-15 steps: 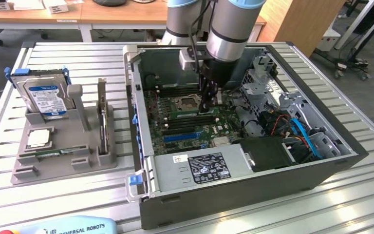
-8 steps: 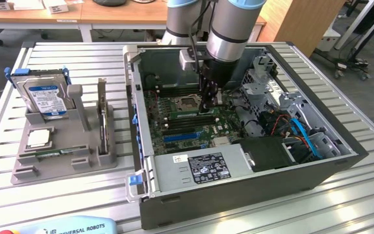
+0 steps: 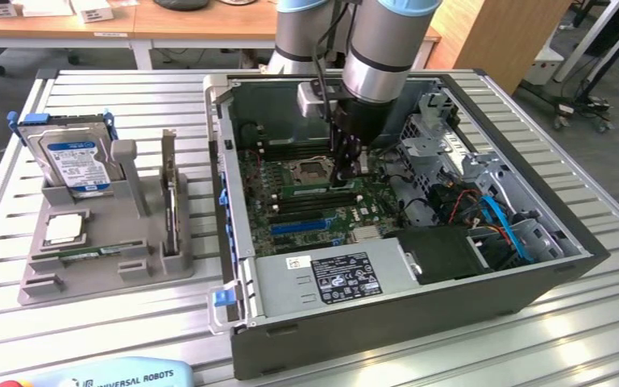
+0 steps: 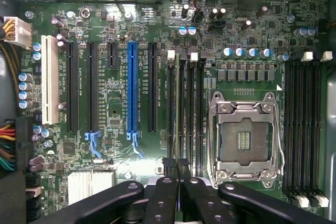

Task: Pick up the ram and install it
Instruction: 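Insert the ram into the slot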

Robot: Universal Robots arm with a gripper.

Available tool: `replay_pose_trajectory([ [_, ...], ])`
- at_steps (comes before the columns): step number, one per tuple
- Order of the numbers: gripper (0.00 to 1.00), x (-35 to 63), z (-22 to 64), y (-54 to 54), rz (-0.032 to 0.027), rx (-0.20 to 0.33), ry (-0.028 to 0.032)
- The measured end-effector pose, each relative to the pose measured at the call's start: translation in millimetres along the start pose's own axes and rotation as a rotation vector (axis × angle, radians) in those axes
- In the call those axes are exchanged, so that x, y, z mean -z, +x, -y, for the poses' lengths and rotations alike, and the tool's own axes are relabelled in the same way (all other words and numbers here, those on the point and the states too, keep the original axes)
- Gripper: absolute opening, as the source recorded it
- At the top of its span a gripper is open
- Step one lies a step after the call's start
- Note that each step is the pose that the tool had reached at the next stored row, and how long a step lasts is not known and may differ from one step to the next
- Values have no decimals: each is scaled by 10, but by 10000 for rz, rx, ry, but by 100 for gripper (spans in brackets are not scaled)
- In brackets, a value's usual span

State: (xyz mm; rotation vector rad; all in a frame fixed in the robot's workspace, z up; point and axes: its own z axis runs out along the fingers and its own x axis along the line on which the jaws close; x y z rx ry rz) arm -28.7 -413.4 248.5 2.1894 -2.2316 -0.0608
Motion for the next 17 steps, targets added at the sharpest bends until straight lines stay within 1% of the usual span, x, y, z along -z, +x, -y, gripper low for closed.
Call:
replay_pose_trajectory([
  [10,11,-54,2,2,-1,1,0],
  [17,11,-60,3,8,3,3,1],
])
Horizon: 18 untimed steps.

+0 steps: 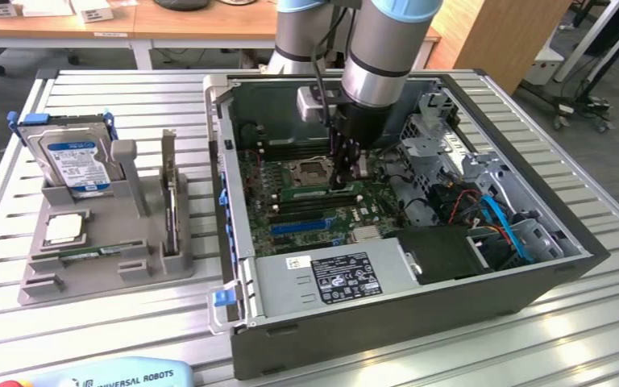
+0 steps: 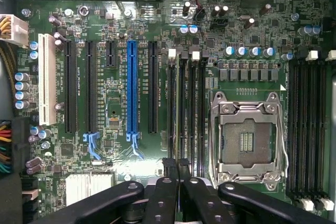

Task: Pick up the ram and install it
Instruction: 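Insert the ram into the slot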

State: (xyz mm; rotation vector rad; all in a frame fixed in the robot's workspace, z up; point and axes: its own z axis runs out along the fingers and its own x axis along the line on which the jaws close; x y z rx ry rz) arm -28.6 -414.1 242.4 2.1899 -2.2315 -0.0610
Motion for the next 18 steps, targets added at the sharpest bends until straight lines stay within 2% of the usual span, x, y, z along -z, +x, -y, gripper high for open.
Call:
replay_pose_trajectory([
  [18,11,-46,1,7,-4,-1,-1],
])
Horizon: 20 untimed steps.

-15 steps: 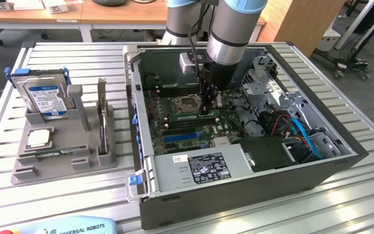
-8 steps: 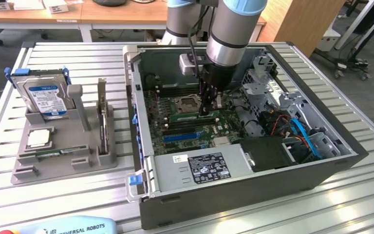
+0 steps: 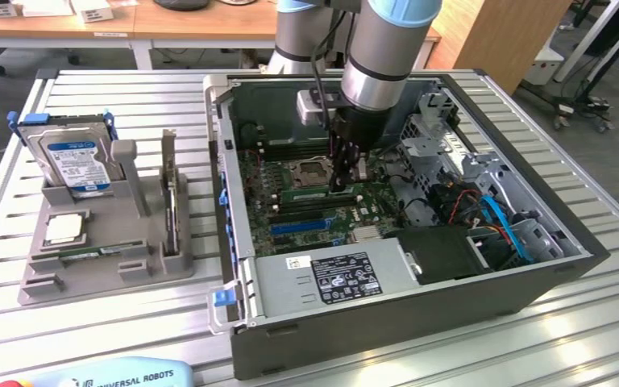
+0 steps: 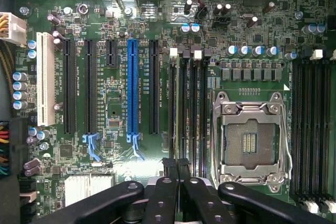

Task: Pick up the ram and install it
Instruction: 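Insert the ram into the slot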

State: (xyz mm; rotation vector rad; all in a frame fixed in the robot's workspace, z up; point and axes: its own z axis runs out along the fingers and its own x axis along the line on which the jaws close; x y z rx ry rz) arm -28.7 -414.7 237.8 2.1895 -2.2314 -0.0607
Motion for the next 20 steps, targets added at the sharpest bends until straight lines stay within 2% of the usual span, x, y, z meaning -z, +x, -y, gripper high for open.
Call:
replay_pose_trajectory([
  [20,11,-13,1,9,1,0,0],
])
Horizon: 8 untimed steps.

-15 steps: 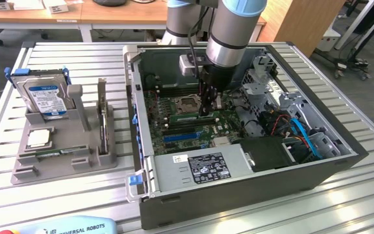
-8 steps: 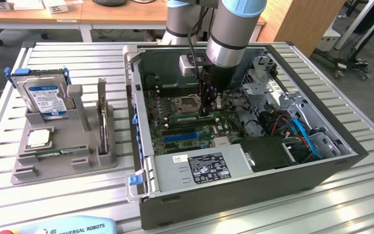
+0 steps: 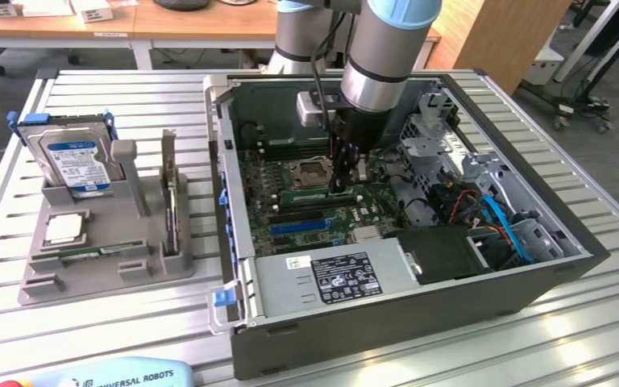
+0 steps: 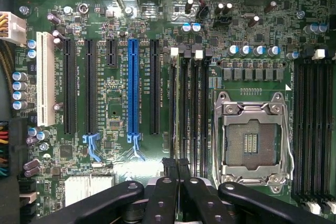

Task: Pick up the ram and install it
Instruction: 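Insert the ram into the slot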

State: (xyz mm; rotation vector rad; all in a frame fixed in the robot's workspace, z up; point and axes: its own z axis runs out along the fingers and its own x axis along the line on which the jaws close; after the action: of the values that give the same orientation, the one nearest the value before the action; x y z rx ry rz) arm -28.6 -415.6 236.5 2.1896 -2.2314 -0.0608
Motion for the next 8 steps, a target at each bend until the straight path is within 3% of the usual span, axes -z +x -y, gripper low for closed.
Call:
replay_pose_trajectory([
  [8,11,-17,0,1,-3,0,-1],
])
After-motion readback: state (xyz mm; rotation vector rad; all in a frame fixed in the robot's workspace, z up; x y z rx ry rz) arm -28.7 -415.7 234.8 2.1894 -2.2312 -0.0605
